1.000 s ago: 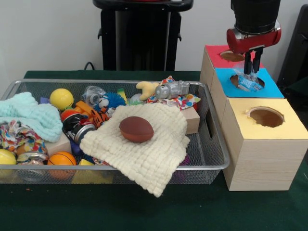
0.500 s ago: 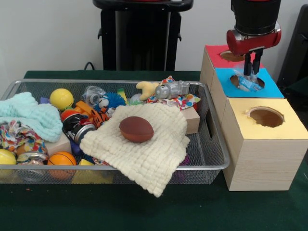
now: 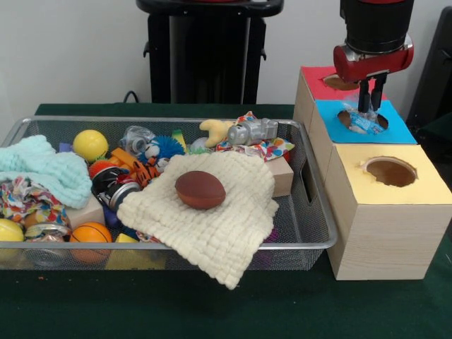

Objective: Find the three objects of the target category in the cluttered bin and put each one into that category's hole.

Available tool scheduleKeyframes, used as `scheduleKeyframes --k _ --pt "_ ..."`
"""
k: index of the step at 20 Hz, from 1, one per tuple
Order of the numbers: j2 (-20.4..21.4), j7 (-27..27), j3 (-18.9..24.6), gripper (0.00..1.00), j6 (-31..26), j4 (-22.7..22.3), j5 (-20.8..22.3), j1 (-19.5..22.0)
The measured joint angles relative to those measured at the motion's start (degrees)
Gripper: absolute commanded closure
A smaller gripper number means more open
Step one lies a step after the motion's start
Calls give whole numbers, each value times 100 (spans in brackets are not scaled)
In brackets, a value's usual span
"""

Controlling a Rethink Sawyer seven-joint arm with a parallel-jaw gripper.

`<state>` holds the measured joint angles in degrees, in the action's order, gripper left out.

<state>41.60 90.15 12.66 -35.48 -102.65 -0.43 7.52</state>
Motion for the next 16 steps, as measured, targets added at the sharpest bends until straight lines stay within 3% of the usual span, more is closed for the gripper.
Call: scheduleKeyframes --k 9,10,16 --pt "-17 0 -92 100 -96 90 1 -93" --pt "-16 0 -112 0 -104 126 0 -110" --pt "-16 0 -186 0 -104 259 0 -120"
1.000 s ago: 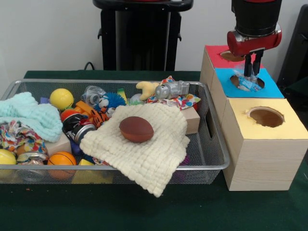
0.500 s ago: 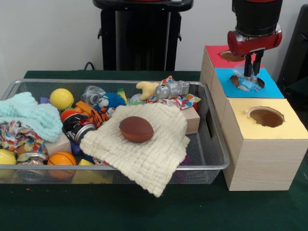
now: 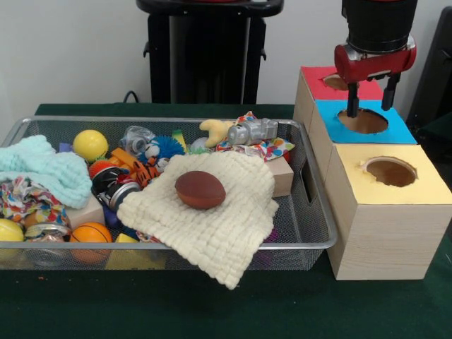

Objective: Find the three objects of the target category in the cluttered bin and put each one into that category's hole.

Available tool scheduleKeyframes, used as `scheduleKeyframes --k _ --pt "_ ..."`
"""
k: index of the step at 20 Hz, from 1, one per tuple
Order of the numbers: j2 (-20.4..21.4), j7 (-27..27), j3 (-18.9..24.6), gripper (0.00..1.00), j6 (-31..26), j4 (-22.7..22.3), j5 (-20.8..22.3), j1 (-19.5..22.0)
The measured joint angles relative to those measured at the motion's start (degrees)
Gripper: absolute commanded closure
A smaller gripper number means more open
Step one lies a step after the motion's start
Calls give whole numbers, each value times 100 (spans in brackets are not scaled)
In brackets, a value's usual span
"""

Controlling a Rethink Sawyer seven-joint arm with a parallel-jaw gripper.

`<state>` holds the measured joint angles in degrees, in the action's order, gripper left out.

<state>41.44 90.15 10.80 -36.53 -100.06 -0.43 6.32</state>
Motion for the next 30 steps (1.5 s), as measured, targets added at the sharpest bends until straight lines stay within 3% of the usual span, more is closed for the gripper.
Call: scheduleKeyframes --k 21,30 --pt "103 0 -256 0 -1 265 2 -7" --pt "202 0 -256 0 -2 268 6 190"
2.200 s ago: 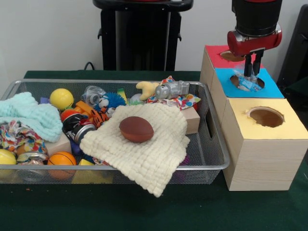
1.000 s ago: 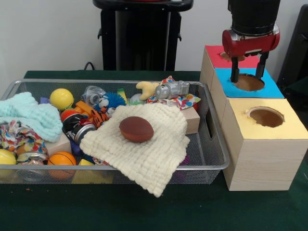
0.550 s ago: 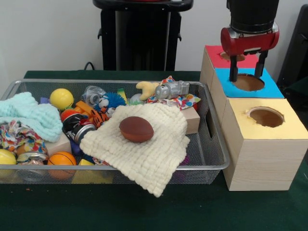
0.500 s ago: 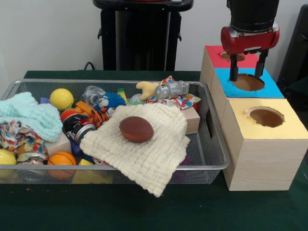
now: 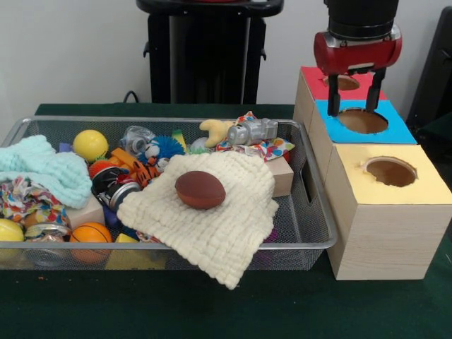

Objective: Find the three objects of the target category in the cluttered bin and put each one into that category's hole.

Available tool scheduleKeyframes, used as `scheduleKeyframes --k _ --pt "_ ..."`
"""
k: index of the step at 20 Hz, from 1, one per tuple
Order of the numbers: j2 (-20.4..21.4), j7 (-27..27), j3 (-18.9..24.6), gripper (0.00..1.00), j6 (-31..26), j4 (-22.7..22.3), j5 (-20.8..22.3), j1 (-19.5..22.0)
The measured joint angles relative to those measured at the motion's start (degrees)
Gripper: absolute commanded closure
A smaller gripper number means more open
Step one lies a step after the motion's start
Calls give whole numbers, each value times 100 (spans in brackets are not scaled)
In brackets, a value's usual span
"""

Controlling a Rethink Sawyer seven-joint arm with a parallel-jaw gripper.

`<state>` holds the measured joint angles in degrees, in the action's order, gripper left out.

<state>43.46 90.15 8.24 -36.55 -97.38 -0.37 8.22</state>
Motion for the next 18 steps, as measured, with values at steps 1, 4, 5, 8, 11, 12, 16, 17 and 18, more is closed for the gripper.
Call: scheduleKeyframes --k 1,4,5,8,11,12,16,17,18 --pt "-1 0 0 0 1 7 -1 47" --pt "-4 0 0 0 1 30 0 159" --pt "-6 0 0 0 1 44 0 198" --pt "-20 0 1 0 1 98 0 310" --pt "-54 0 1 0 18 164 0 425" --pt "-64 0 1 0 36 175 0 449" --pt "-101 0 5 0 333 183 32 591" --pt "-106 0 8 0 412 184 56 616" --pt "-111 0 11 0 491 184 80 642"
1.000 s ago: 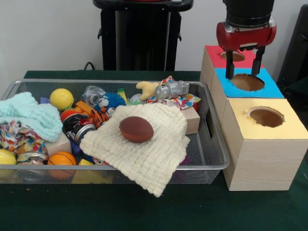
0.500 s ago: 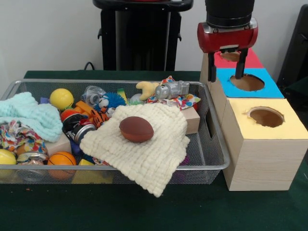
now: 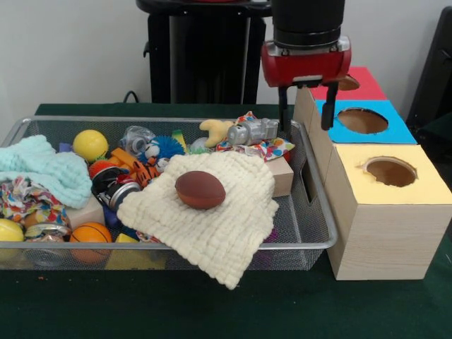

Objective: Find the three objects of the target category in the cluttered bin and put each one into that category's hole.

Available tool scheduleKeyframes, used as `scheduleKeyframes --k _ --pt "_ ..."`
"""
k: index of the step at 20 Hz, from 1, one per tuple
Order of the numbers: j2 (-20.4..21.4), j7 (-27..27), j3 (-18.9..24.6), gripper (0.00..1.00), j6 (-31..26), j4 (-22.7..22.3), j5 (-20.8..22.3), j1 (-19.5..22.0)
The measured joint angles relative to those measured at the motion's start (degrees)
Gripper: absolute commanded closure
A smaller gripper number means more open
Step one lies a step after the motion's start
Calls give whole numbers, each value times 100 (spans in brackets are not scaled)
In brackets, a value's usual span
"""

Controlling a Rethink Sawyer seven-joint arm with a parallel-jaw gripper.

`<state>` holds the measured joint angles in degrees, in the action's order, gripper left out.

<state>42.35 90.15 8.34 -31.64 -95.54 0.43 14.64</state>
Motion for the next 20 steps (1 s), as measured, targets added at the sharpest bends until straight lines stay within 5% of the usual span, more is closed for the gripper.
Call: scheduleKeyframes --k 9,20 --pt "-101 0 6 0 1050 -11 456 295" --pt "-100 0 -17 0 1128 -208 1006 431"
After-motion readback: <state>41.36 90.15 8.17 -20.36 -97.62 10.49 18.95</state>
